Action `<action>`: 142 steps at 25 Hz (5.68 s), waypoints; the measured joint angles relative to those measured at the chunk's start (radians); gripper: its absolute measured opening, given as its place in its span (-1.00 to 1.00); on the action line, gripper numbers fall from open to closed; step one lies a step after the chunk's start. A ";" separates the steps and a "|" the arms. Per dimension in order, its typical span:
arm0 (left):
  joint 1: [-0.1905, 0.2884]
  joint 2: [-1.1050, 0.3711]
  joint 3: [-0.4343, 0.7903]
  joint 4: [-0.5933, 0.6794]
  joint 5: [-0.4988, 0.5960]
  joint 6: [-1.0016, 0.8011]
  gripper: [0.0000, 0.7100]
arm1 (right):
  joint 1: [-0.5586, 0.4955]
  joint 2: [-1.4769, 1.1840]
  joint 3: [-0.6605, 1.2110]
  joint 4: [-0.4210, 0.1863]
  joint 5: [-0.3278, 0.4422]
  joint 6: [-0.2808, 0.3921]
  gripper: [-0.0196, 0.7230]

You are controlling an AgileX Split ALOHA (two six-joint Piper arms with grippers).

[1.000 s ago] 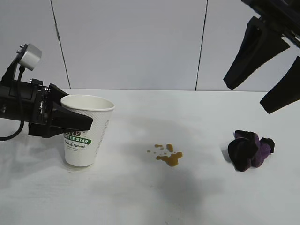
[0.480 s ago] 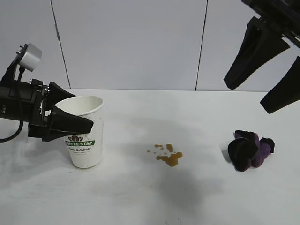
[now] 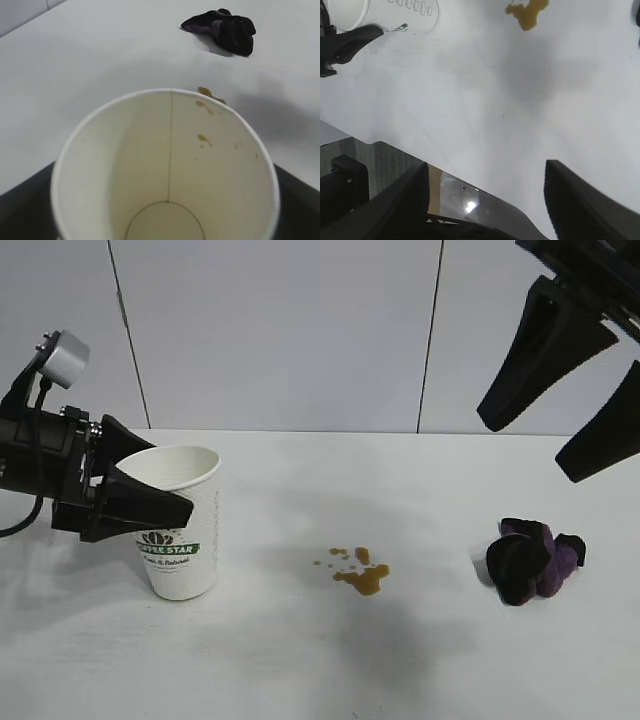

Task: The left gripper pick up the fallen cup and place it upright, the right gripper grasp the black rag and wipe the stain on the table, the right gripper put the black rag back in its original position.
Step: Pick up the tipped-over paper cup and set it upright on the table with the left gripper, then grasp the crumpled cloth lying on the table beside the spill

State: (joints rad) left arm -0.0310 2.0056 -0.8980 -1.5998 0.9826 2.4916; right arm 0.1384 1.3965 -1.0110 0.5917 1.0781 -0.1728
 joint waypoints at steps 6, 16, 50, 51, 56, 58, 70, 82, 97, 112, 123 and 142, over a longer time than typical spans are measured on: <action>0.000 -0.001 0.000 0.084 -0.021 -0.072 0.85 | 0.000 0.000 0.000 0.000 0.000 0.000 0.27; 0.000 -0.076 0.000 0.284 -0.122 -0.279 0.85 | 0.000 0.000 0.000 0.000 0.000 0.000 0.27; 0.000 -0.729 -0.065 1.032 -0.394 -1.733 0.85 | 0.000 0.000 0.000 -0.001 -0.004 0.000 0.27; 0.000 -0.752 -0.072 1.050 -0.400 -1.746 0.85 | 0.000 0.000 0.000 -0.001 -0.004 0.000 0.27; 0.000 -0.884 -0.101 1.208 -0.413 -1.840 0.85 | 0.000 0.000 0.000 -0.001 -0.005 0.000 0.27; 0.000 -0.952 -0.102 1.311 -0.419 -1.910 0.85 | 0.000 0.000 0.000 -0.001 -0.007 -0.002 0.27; 0.000 -1.434 -0.105 1.871 -0.357 -2.417 0.85 | 0.000 0.000 0.000 -0.002 -0.023 -0.003 0.27; 0.000 -1.936 -0.117 1.757 -0.139 -2.482 0.85 | 0.000 0.000 0.000 -0.002 -0.027 -0.003 0.27; 0.000 -2.024 -0.055 1.551 0.303 -2.482 0.85 | 0.000 0.000 0.000 -0.004 -0.031 -0.004 0.27; 0.000 -2.024 0.336 1.556 0.242 -2.466 0.85 | 0.000 0.000 0.000 -0.020 -0.032 -0.008 0.27; 0.000 -2.024 0.416 1.580 0.160 -2.464 0.85 | 0.000 0.000 0.000 -0.020 -0.032 -0.008 0.27; 0.000 -2.024 0.418 1.582 0.147 -2.462 0.85 | 0.000 0.001 -0.001 -0.262 -0.092 0.050 0.27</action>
State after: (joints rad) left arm -0.0310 -0.0184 -0.4804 -0.0178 1.1298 0.0292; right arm 0.1384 1.3975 -1.0117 0.3295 0.9862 -0.1228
